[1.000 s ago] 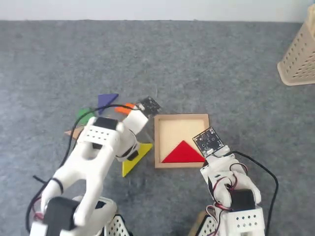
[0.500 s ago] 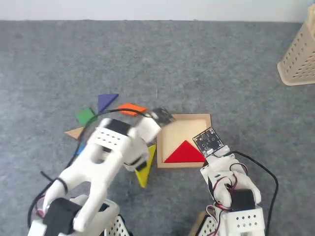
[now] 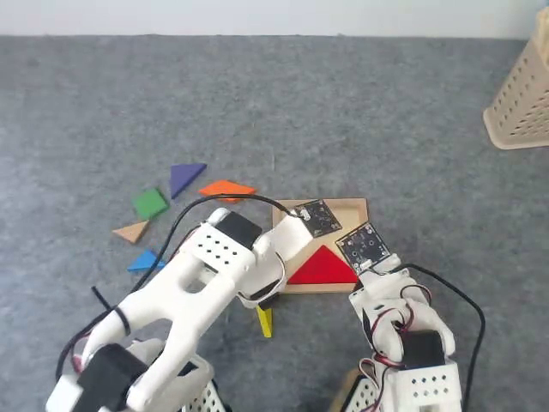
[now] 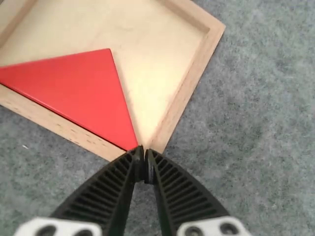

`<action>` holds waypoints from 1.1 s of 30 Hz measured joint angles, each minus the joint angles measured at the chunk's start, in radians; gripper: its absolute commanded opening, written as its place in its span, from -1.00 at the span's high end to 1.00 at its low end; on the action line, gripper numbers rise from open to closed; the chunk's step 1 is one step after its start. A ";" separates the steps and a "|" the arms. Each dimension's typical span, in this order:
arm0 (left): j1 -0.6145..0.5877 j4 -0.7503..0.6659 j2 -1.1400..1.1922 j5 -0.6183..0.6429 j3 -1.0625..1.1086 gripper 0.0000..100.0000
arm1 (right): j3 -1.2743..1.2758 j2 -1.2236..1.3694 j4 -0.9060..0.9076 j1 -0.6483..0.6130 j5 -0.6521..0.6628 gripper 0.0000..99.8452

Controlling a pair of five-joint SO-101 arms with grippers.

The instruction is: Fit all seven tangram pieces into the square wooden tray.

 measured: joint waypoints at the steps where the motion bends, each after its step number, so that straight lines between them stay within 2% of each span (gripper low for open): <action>1: 0.000 -0.009 0.000 0.000 0.000 0.66 | 0.000 0.000 0.000 0.000 0.000 0.98; 11: 0.000 -0.118 0.000 0.000 0.080 0.66 | 0.000 0.000 0.000 0.000 0.000 0.98; 16: -0.002 -0.127 0.000 -0.002 0.084 0.66 | 0.000 0.000 0.000 0.000 0.000 0.98; 22: -0.025 -0.183 0.000 0.078 0.089 0.66 | 0.000 0.000 0.000 0.000 0.000 0.98; 27: -0.006 -0.221 0.000 0.081 0.175 0.66 | 0.000 0.000 0.000 0.000 0.000 0.98; 33: -0.055 -0.230 -0.014 -0.035 0.229 0.66 | 0.000 0.000 0.000 0.000 0.000 0.98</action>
